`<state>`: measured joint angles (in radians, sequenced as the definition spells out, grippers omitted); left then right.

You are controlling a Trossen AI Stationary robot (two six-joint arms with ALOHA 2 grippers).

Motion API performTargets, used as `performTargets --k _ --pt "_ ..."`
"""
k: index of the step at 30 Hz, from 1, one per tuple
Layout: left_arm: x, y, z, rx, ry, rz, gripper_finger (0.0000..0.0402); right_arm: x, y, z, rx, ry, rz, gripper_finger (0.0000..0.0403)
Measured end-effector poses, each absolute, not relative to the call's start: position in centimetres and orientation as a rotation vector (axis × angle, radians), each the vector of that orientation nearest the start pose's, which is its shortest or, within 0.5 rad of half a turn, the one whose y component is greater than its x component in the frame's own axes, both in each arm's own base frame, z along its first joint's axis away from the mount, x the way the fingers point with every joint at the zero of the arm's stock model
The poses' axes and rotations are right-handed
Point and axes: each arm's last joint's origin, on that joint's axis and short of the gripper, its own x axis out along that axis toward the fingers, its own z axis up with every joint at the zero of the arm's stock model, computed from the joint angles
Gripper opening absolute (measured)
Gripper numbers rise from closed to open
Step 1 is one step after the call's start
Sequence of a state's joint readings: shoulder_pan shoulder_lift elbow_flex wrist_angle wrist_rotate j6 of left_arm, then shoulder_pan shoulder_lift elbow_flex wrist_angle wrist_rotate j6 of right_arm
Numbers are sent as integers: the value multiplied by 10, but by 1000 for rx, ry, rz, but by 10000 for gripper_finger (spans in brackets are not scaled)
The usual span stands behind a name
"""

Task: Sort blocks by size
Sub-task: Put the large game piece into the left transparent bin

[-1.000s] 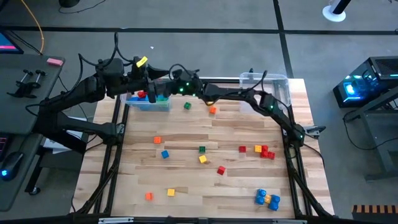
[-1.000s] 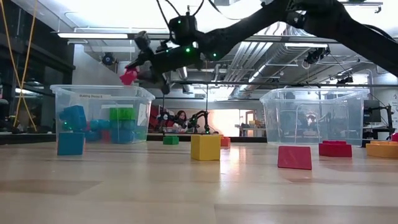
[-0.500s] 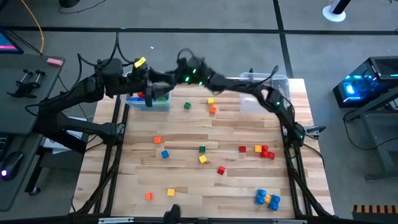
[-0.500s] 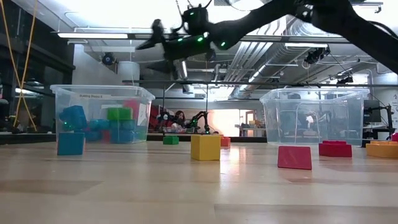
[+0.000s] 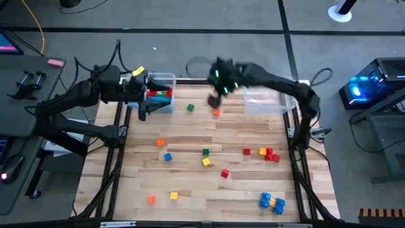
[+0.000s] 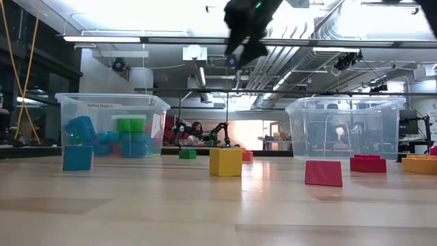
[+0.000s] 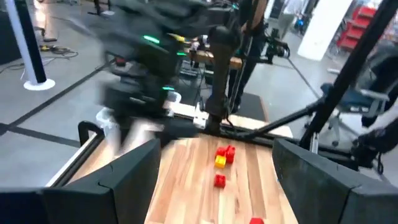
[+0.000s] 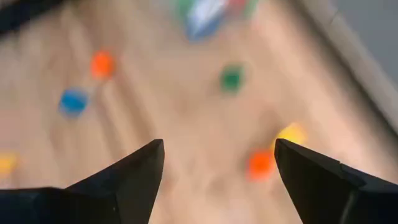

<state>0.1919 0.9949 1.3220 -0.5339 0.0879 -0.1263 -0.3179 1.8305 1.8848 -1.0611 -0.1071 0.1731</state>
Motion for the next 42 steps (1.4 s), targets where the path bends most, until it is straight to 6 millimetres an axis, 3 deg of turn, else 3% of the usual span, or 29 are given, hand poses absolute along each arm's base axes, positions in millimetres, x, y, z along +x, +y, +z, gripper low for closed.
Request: performTargets --k 4,7,11,14,18,25,31,37,42 --pt "191 30 435 -116 232 93 296 322 -34 331 439 1132 -288 303" --pt "201 28 430 -87 265 72 296 277 16 306 633 1211 -413 303" --pt "220 28 420 -67 314 53 296 219 61 283 932 1188 -712 303" --pt "238 28 411 -75 345 47 296 187 79 267 1018 1187 -930 303" --pt "263 31 395 -135 386 52 296 165 89 244 1030 1244 -1117 303" --pt "295 22 377 -325 403 44 296 163 98 227 970 1282 -996 303" --pt "311 6 380 -449 298 21 296 156 80 207 892 1303 -1128 303" --pt "322 -2 384 -468 193 18 296 157 62 164 1026 1269 -1132 303" --pt "323 -1 386 -494 166 15 296 162 59 155 1078 1253 -1070 303"
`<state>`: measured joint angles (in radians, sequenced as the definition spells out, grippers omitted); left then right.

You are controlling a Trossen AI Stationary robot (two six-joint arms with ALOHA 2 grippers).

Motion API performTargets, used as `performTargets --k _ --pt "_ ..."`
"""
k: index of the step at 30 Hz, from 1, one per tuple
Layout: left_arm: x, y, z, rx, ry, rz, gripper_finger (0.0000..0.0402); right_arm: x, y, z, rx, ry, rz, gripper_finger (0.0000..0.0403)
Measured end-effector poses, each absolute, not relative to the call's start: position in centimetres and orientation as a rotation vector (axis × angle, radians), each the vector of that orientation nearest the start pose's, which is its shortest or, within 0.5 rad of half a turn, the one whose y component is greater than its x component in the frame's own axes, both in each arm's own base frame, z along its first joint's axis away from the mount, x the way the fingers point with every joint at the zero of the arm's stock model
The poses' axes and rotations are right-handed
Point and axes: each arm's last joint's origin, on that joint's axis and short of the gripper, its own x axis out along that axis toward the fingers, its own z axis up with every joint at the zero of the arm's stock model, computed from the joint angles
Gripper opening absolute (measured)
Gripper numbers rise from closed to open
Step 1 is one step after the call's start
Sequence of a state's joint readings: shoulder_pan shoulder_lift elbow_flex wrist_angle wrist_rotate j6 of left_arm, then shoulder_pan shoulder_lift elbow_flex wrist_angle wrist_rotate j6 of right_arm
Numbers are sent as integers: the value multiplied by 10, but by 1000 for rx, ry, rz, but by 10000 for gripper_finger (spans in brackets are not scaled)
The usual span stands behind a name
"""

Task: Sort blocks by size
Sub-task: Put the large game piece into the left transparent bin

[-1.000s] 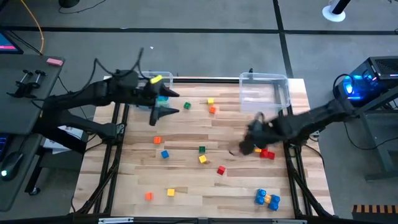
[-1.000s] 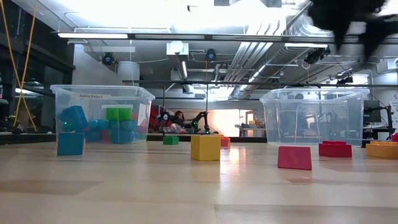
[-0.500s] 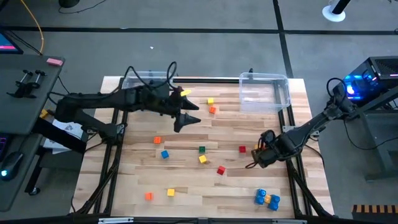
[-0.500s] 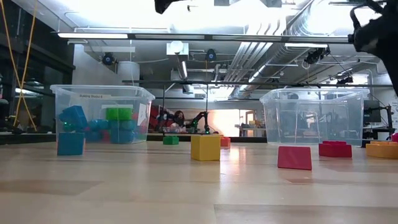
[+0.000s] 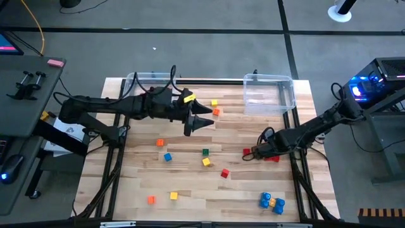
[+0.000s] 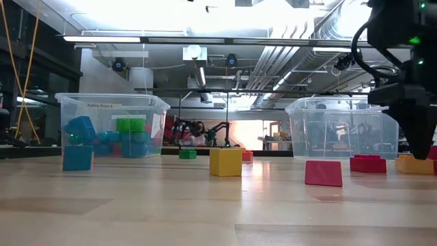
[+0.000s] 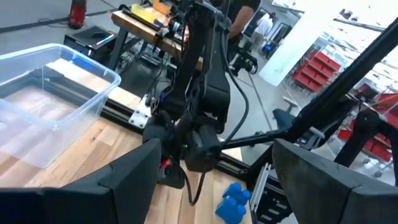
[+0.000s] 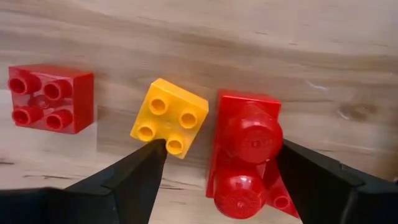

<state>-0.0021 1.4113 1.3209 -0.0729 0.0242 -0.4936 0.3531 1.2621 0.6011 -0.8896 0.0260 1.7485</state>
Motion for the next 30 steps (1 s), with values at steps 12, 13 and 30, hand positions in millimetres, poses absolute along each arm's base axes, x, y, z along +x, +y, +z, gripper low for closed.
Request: performTargets --k 12,13,30 --pt "322 -1 385 -432 182 12 296 152 55 154 1010 1305 -1151 303" --pt "322 0 385 -424 182 11 296 152 55 154 1016 1292 -1150 303" --pt "320 6 379 -420 258 -13 296 172 39 187 948 1092 -1225 303"
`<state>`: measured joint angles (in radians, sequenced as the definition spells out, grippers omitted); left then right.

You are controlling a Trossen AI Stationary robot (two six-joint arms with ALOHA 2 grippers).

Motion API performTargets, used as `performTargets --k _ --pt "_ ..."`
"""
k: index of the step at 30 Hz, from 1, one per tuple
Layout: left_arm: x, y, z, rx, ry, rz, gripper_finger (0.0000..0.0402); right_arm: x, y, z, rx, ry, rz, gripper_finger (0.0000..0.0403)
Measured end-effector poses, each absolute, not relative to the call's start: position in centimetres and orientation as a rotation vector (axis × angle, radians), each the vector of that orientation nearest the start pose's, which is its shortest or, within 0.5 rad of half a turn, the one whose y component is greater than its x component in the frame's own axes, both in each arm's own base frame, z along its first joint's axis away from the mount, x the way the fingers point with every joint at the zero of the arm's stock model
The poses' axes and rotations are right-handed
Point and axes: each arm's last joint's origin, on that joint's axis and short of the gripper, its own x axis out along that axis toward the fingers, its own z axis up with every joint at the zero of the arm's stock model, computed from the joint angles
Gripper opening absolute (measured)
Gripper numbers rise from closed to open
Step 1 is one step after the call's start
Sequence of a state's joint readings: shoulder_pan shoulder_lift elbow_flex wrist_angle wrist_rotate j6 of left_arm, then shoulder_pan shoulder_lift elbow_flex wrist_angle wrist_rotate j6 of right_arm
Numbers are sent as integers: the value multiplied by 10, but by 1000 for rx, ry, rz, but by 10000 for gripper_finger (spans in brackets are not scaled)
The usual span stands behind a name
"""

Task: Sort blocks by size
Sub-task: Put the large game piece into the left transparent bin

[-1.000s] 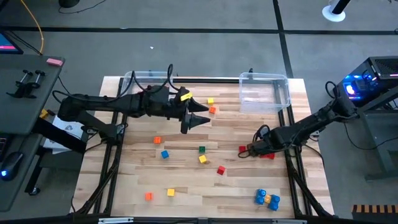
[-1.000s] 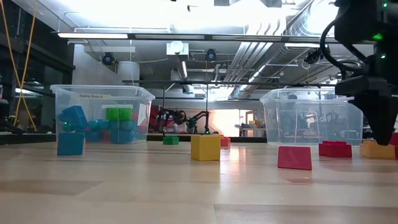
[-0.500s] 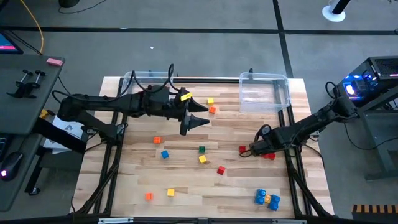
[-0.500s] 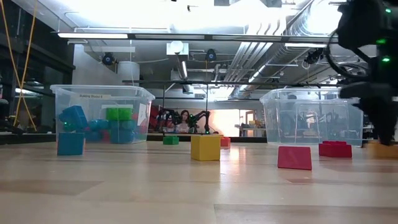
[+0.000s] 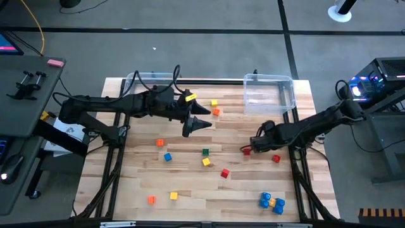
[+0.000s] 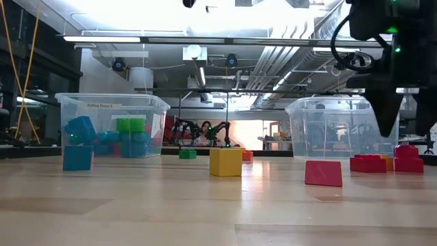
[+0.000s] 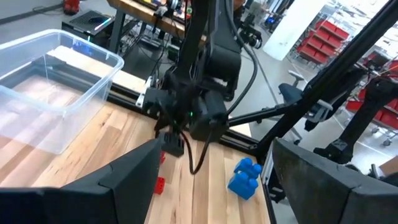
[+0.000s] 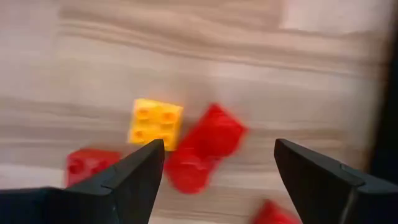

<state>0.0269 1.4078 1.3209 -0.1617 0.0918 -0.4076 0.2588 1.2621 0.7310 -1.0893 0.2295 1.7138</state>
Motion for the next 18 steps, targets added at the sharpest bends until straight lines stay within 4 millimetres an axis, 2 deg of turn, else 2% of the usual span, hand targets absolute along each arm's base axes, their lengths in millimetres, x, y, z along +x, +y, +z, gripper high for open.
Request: performTargets --k 5,13,18 --pt "320 6 378 -418 265 -12 296 167 37 187 1011 1054 -1352 303" --pt "320 6 378 -412 266 -13 296 160 35 162 1183 923 -1473 303" --pt "319 6 377 -402 279 -11 296 158 34 153 1222 867 -1500 297"
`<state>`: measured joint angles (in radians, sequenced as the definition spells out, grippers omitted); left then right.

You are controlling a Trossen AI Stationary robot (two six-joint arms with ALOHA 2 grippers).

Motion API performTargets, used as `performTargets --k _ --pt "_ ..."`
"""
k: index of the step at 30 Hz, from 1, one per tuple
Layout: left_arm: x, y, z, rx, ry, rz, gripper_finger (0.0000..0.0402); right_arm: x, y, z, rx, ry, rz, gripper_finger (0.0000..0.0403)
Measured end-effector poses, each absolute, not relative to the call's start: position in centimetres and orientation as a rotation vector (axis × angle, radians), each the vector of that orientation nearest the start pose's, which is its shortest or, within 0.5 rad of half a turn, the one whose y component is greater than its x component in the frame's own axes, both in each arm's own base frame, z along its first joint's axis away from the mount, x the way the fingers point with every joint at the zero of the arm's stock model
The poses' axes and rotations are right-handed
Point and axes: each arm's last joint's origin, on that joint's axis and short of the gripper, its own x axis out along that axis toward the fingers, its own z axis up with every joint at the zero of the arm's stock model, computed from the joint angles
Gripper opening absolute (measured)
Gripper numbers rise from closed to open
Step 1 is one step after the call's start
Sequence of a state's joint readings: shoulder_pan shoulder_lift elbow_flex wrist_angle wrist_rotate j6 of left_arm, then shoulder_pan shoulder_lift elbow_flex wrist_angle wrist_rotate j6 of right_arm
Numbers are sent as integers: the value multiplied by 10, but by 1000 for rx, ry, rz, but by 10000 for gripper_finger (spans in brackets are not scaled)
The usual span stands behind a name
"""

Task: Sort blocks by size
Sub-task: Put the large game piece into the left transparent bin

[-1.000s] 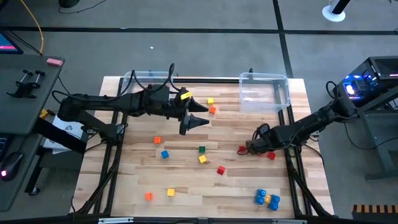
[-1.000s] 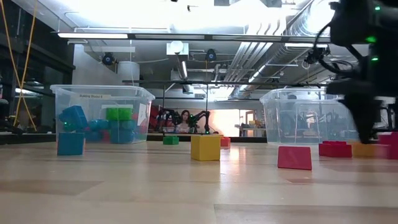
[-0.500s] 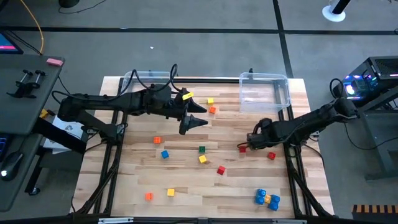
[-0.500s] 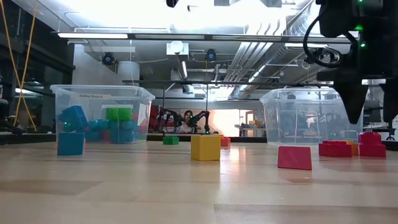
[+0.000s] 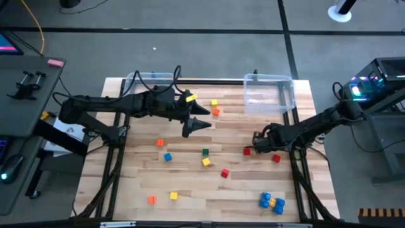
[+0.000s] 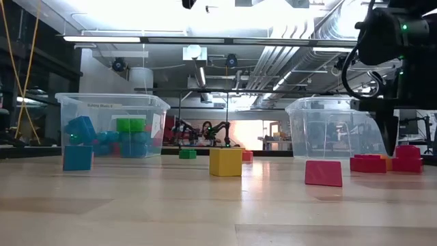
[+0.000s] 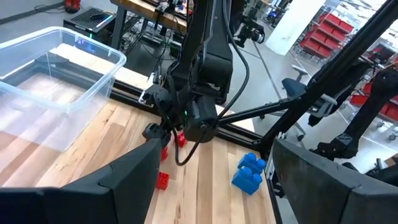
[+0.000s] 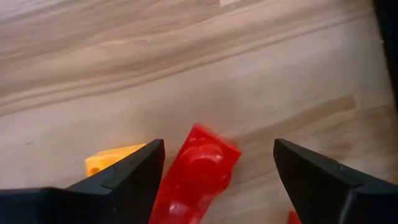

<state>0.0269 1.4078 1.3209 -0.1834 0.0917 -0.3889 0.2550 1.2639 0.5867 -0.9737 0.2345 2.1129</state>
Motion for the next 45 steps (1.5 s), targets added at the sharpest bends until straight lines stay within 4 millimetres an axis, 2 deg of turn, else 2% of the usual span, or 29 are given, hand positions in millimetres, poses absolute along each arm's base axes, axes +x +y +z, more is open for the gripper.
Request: performTargets --k 9,17,26,37,45 --pt "318 6 373 -404 321 -3 296 160 36 152 1251 935 -1446 268" --pt "318 6 372 -404 325 -2 296 165 39 151 1308 954 -1387 266" --pt "317 6 370 -406 356 4 296 167 44 151 1320 1136 -1256 266" --pt "317 6 369 -389 360 1 296 170 43 152 1313 1073 -1249 266" --pt "317 6 369 -381 359 0 296 167 42 151 1276 1095 -1266 266"
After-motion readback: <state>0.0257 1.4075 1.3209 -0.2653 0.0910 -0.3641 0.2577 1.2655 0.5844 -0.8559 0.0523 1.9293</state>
